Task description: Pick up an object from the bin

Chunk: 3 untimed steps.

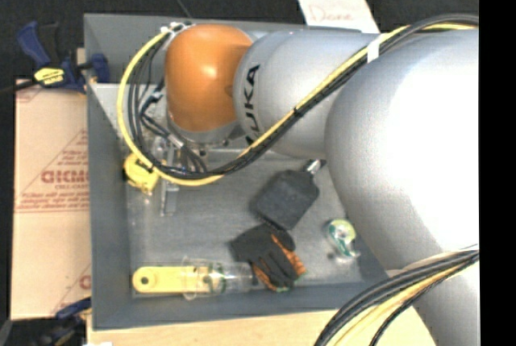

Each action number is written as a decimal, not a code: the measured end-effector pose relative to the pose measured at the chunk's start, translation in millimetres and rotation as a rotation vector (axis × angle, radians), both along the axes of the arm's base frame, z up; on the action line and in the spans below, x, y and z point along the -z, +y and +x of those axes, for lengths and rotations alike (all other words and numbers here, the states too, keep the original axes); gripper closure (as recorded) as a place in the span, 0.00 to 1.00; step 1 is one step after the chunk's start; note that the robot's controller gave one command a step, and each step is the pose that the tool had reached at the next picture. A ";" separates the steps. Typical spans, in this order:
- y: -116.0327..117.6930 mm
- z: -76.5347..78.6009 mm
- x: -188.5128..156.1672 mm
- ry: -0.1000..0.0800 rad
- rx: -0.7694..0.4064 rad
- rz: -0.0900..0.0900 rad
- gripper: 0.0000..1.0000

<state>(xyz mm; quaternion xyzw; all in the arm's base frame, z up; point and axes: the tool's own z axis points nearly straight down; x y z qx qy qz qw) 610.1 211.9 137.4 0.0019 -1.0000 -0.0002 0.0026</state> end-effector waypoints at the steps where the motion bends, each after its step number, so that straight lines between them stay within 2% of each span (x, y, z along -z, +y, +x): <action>1: -0.8 2.4 -5.0 -0.008 0.005 0.002 0.00; 2: 18.8 36.3 1.7 -0.008 0.237 0.003 0.00; 3: 22.4 42.0 -4.9 -0.017 -0.121 0.004 0.00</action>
Offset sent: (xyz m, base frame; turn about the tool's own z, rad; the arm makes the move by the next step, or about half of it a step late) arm 0.0350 0.0195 -0.0024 0.2389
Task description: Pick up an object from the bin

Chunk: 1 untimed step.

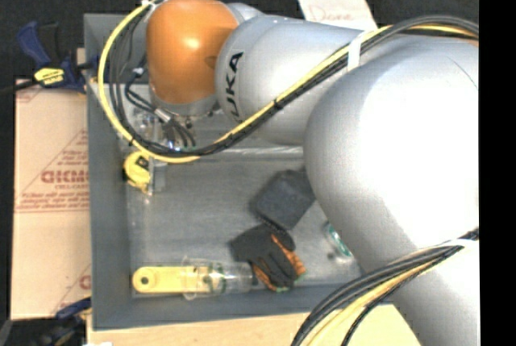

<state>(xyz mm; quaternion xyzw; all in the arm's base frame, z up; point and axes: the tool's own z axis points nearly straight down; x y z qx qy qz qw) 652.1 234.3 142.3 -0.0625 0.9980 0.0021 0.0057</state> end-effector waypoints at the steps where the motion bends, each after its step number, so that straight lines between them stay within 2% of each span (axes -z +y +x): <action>1: -2.6 -16.5 10.0 0.008 0.505 0.003 0.00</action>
Offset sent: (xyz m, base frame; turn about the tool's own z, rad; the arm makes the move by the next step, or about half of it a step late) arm -0.0163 0.0017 -0.0723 0.2764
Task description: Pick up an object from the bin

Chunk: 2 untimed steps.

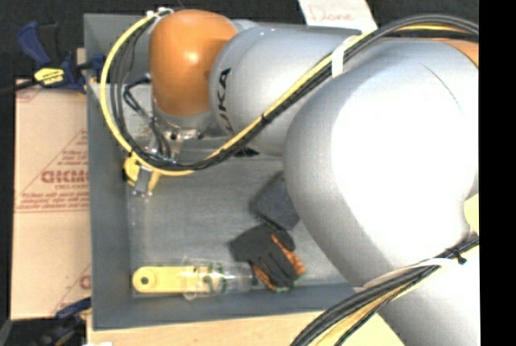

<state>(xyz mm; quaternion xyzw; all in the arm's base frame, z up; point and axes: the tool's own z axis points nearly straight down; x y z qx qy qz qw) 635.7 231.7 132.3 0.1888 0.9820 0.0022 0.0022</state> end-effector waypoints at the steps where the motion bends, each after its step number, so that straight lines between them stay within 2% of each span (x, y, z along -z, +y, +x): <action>1: 3.2 4.4 57.7 -0.019 -0.227 0.000 0.00; 2: 4.8 6.2 55.9 -0.013 0.201 0.006 1.00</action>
Offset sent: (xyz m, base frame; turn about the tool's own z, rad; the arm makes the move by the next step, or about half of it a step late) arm 0.0016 0.0050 -0.0623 0.2041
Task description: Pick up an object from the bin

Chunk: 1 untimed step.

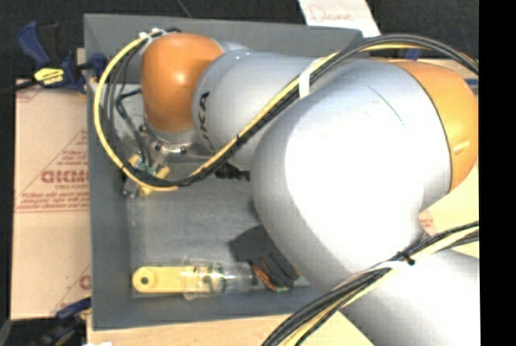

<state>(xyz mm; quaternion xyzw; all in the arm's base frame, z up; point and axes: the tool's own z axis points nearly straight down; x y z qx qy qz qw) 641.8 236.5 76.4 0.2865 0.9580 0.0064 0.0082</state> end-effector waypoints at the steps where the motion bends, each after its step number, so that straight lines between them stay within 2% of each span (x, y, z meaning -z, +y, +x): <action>1: 0.0 0.0 0.0 0.000 0.000 0.000 1.00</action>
Offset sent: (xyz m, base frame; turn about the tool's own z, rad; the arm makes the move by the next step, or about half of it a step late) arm -0.0001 0.0002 0.0096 -0.0002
